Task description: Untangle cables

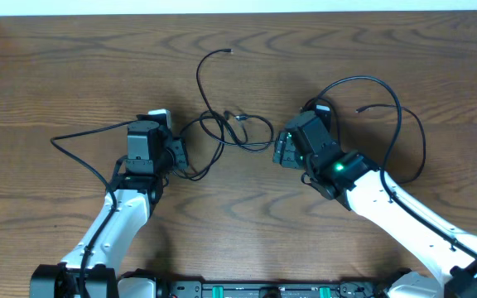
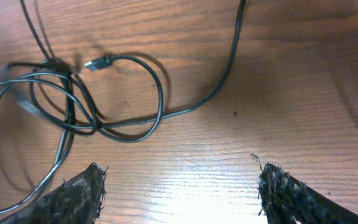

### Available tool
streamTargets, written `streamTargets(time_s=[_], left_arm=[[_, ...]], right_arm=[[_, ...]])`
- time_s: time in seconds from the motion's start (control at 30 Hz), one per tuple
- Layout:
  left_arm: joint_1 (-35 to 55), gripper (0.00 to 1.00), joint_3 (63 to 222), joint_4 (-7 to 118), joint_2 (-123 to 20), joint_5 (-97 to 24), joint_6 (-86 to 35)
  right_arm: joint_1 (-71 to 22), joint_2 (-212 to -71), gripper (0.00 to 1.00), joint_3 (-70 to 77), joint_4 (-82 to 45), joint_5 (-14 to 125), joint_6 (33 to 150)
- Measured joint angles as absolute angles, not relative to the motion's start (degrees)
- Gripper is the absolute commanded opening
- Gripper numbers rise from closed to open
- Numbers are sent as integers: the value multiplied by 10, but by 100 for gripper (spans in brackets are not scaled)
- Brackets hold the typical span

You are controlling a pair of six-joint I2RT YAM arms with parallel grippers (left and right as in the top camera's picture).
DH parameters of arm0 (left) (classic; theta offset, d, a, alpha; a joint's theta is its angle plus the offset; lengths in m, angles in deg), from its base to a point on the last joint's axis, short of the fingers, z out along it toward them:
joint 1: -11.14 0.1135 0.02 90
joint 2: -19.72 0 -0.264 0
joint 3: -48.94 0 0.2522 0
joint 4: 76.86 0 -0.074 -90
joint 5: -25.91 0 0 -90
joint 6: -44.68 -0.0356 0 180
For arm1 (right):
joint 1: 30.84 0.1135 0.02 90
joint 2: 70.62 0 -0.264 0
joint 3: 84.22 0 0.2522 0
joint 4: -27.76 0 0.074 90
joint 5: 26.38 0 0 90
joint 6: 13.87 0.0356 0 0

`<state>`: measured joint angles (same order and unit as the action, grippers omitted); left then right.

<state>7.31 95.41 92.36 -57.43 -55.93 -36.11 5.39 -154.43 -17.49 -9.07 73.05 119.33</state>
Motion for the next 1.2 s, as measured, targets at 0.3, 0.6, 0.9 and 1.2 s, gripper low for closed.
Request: streamTargets(time_s=[0.3, 0.6, 0.9, 1.2], left_arm=[[73, 42, 954, 924, -574, -566, -352], [74, 42, 954, 932, -574, -506, -273], [74, 46, 954, 935, -574, -383, -250], [74, 47, 954, 935, -574, -351, -245]], right_arm=[[54, -1548, 81, -175, -91, 728, 1193], [54, -1548, 83, -175, -89, 728, 1193], [54, -1548, 82, -175, -89, 728, 1193], [54, -1548, 88, -175, -84, 711, 1183]])
